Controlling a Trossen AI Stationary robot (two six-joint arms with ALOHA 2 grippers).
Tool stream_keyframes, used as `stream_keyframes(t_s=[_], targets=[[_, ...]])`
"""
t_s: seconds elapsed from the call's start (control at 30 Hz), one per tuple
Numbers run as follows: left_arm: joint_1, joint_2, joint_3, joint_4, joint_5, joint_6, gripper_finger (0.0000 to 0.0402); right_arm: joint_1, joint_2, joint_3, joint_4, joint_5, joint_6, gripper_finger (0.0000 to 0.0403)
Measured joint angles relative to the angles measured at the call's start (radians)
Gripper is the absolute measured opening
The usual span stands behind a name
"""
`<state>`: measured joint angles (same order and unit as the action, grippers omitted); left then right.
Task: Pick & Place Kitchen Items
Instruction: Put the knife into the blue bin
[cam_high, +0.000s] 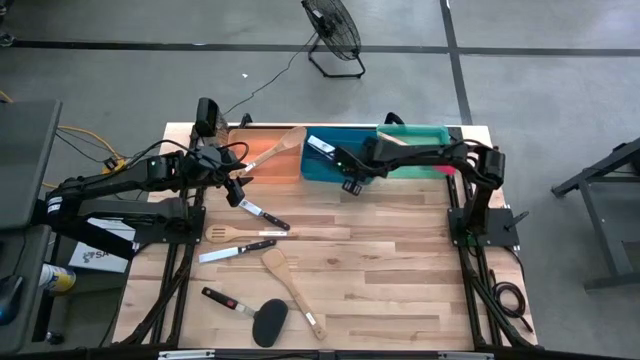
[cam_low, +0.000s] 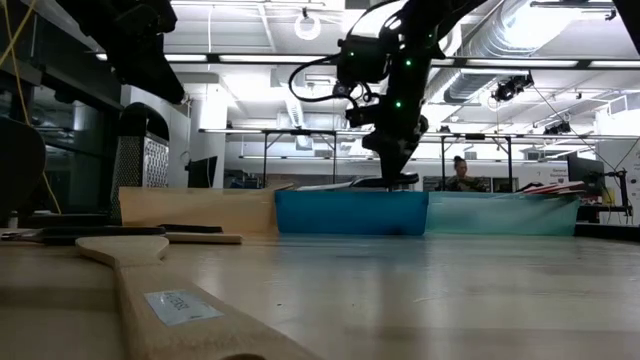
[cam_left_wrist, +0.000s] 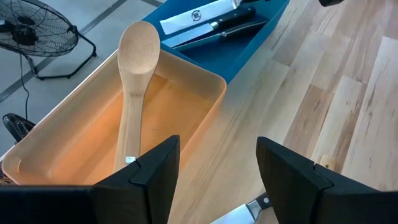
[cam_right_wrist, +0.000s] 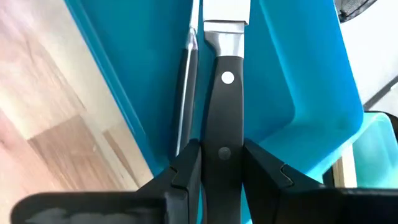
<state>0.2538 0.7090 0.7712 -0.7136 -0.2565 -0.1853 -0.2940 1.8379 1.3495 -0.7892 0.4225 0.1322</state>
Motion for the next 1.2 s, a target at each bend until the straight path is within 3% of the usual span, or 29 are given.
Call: stream_keyframes(t_s=[0.43, 1.2], targets=[[0.000, 0.000, 0.000, 0.001, 0.000, -0.003, 0.0207, -0.050, 0.019, 0.000, 0.063, -0.043, -0.009, 0.0080], [0.000, 0.000, 0.000, 0.001, 0.000, -0.003, 0.0207, -0.121, 0.066, -0.002, 0.122, -0.234, -0.005, 0.0080]])
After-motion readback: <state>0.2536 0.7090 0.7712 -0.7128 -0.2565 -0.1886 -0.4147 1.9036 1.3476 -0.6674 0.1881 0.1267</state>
